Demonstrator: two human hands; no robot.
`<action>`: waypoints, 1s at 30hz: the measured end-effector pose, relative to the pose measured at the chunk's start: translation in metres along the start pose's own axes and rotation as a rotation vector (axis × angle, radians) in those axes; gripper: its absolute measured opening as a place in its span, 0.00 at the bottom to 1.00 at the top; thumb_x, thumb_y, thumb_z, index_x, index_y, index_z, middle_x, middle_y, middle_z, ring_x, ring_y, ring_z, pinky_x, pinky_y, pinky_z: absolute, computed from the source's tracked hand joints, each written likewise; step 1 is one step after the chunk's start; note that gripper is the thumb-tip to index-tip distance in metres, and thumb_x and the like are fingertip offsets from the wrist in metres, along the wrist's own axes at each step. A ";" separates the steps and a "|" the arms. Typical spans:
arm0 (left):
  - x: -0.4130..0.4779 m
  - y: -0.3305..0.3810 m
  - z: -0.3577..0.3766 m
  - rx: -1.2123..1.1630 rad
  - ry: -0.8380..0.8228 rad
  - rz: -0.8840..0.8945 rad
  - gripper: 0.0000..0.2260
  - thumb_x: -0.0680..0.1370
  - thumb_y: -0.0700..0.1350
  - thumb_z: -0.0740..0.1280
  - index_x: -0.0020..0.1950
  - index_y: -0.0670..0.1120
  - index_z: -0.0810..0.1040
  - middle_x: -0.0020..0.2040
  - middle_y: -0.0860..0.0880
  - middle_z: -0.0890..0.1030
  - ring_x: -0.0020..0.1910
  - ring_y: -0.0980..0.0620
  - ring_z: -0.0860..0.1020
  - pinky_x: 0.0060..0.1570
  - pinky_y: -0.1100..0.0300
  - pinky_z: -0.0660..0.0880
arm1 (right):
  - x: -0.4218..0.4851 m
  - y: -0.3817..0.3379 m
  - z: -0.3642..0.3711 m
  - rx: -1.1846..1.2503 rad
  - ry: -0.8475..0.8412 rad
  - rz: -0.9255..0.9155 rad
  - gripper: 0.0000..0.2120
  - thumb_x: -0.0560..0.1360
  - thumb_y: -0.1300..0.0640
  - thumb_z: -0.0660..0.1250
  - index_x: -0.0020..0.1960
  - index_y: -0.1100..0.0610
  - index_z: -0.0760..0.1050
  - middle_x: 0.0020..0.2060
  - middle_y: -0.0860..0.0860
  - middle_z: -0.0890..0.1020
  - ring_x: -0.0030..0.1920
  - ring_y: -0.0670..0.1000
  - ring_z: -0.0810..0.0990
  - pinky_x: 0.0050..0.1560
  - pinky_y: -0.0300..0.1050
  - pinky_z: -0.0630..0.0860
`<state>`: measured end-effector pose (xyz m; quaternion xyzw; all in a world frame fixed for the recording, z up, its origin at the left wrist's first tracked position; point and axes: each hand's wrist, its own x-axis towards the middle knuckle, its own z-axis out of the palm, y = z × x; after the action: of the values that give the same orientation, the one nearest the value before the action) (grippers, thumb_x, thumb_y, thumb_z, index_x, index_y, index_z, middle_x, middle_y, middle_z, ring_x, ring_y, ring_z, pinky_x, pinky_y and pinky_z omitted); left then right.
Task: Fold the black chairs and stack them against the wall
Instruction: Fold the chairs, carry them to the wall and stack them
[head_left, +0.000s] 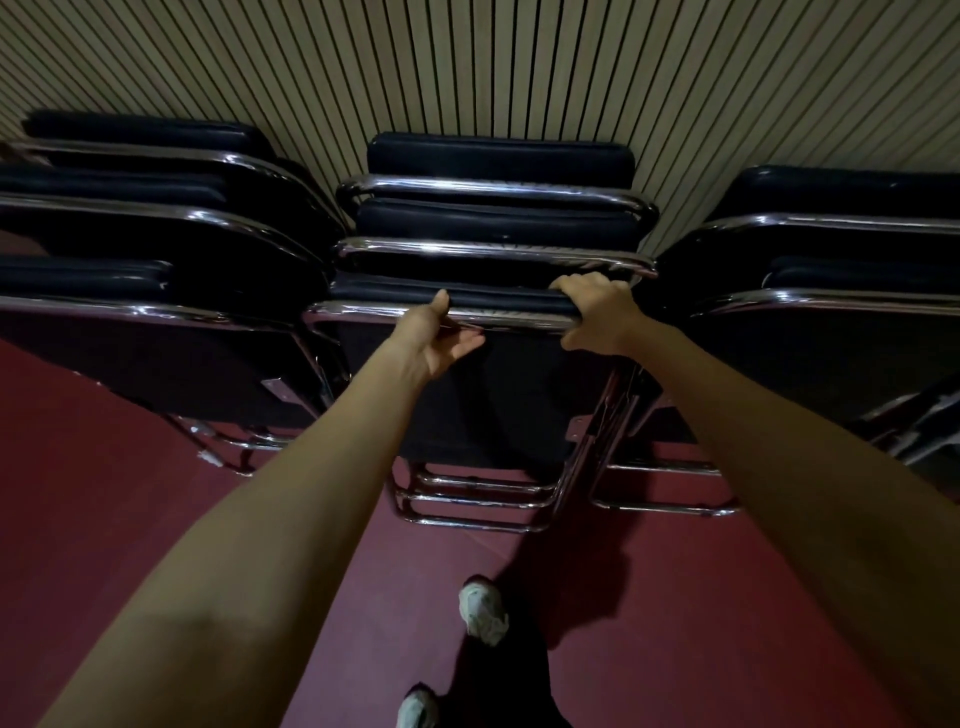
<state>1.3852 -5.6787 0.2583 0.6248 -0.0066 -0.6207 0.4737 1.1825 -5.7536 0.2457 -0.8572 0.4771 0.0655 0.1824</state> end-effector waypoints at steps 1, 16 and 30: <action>-0.001 -0.003 0.001 -0.011 -0.003 0.010 0.12 0.83 0.45 0.59 0.63 0.40 0.72 0.44 0.41 0.76 0.44 0.43 0.77 0.53 0.46 0.75 | 0.000 0.000 -0.001 0.005 -0.019 0.002 0.32 0.68 0.53 0.71 0.69 0.52 0.64 0.64 0.51 0.71 0.66 0.54 0.66 0.63 0.50 0.61; -0.014 0.001 -0.010 0.027 0.037 -0.012 0.10 0.82 0.44 0.61 0.44 0.40 0.73 0.44 0.43 0.75 0.41 0.46 0.76 0.61 0.49 0.73 | -0.006 -0.007 -0.002 -0.005 -0.074 0.002 0.42 0.67 0.45 0.74 0.74 0.52 0.58 0.68 0.53 0.69 0.68 0.56 0.65 0.65 0.53 0.60; -0.053 -0.018 -0.026 -0.091 -0.038 0.024 0.11 0.82 0.34 0.56 0.62 0.32 0.72 0.62 0.38 0.73 0.69 0.40 0.70 0.57 0.47 0.73 | -0.050 -0.040 0.021 -0.005 0.054 0.104 0.44 0.75 0.51 0.69 0.78 0.48 0.41 0.78 0.53 0.45 0.77 0.54 0.39 0.72 0.64 0.40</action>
<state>1.3827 -5.6220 0.2827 0.5904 0.0052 -0.6265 0.5089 1.1911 -5.6870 0.2508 -0.8331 0.5257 0.0528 0.1635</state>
